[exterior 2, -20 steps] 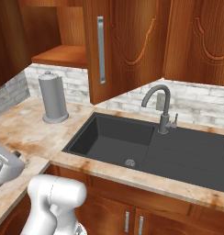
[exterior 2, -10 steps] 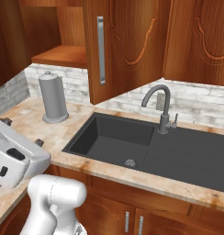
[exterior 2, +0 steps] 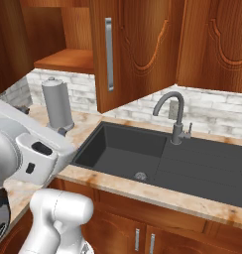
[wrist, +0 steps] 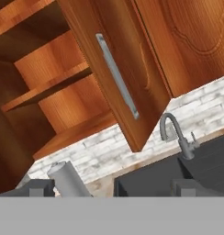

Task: Close all open cabinet doors.

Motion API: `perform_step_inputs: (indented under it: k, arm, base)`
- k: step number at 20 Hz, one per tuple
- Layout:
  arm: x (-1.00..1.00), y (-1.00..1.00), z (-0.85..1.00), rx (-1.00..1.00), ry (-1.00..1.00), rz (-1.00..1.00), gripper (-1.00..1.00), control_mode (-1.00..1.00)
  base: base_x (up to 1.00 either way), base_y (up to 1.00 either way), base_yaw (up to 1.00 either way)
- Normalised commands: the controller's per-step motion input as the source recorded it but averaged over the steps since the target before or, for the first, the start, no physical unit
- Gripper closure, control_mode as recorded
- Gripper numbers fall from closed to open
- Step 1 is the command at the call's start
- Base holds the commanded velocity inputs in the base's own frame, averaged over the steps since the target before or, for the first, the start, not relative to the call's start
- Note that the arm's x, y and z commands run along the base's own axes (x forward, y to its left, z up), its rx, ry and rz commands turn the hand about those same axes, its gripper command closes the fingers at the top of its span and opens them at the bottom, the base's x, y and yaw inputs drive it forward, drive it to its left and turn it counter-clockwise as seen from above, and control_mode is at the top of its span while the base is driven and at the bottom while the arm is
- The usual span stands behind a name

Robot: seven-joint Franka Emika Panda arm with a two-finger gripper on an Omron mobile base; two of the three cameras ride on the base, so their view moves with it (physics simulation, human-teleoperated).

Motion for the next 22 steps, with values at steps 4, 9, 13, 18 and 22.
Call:
perform_step_inputs:
  k: [4,9,13,18,22]
  arm:
    - [0.15,-0.32,0.29,-0.01,-0.08,0.00,-1.00,-1.00]
    - [0.04,-0.49,0.12,0.00,-0.09,0.01,-1.00,-1.00]
    - [0.13,-0.46,0.00,0.00,-0.08,0.04,-1.00,-1.00]
    - [0.27,-0.37,0.00,0.00,-0.03,0.06,-1.00,-1.00]
    - [0.59,-0.27,-0.01,0.02,0.00,0.11,-1.00,-1.00]
  base:
    - [0.00,0.00,0.00]
    - [0.00,0.00,0.00]
    - [0.00,0.00,0.00]
    - [0.00,0.00,0.00]
    - [0.00,0.00,0.00]
